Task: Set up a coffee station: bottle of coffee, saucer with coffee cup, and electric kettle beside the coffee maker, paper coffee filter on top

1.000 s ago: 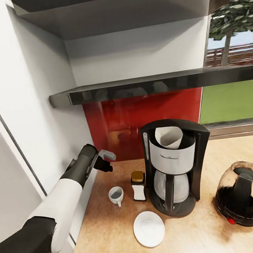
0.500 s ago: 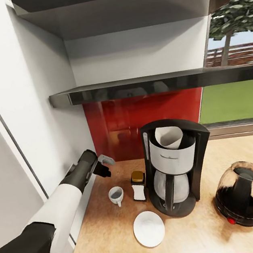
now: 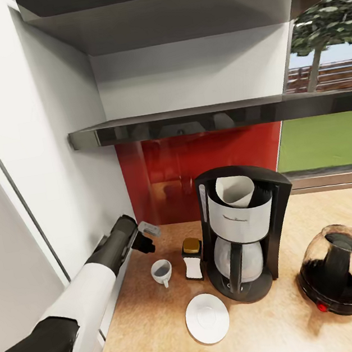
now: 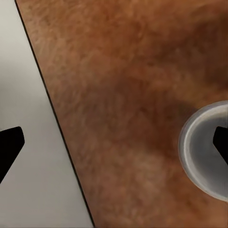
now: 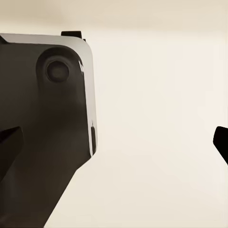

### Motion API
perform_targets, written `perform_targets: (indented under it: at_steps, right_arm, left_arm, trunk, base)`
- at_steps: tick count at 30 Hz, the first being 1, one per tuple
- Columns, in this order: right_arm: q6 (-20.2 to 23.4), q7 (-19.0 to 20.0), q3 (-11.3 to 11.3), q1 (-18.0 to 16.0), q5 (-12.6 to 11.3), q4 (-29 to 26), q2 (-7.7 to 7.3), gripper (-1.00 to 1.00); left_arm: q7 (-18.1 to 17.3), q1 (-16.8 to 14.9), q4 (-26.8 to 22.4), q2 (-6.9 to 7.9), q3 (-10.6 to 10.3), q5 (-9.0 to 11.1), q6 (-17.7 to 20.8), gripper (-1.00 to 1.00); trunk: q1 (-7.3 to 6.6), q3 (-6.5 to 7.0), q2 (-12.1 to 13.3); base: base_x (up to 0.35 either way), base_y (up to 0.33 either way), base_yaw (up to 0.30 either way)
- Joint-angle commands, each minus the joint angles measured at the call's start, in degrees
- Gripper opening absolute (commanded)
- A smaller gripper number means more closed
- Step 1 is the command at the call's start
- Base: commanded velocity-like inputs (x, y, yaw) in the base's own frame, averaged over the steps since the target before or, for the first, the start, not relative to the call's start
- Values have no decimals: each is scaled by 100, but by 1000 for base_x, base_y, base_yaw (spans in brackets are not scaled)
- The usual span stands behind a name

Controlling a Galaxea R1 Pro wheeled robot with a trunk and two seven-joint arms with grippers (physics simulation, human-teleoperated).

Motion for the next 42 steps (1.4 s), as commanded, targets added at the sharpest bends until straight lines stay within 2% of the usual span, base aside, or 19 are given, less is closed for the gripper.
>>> perform_targets:
  at_steps: [1, 14, 20, 24, 38, 42]
  right_arm:
    - [24, -7, 49, 3, -55, -11, -1, 100]
    - [33, -4, 49, 18, -55, -10, 16, 100]
    - [33, -4, 49, 18, -55, -15, 22, 100]
    - [33, -4, 49, 18, -55, -18, 24, 100]
    - [41, -4, 49, 18, -62, -19, 25, 100]
    - [41, -4, 49, 18, -63, -19, 29, 100]
  left_arm:
    - [-44, 8, -11, -4, -5, -59, 8, 100]
    - [-22, 57, -18, 19, -1, -64, -15, 100]
    - [123, 176, -22, 8, 16, -57, -357, 100]
    - [230, 196, -11, 6, 30, -36, -441, 100]
    - [261, 218, 3, -5, 29, -4, -467, 100]
    - [261, 358, -5, -16, 27, -7, -478, 100]
  trunk:
    - [3, -9, -9]
    - [3, -9, -9]
    - [3, -9, -9]
    - [3, -9, -9]
    - [3, -9, -9]
    - [3, -9, -9]
  base:
    - [0, 0, 0]
    - [0, 0, 0]
    - [26, 0, 0]
    - [121, 0, 0]
    - [16, 0, 0]
    - [0, 0, 0]
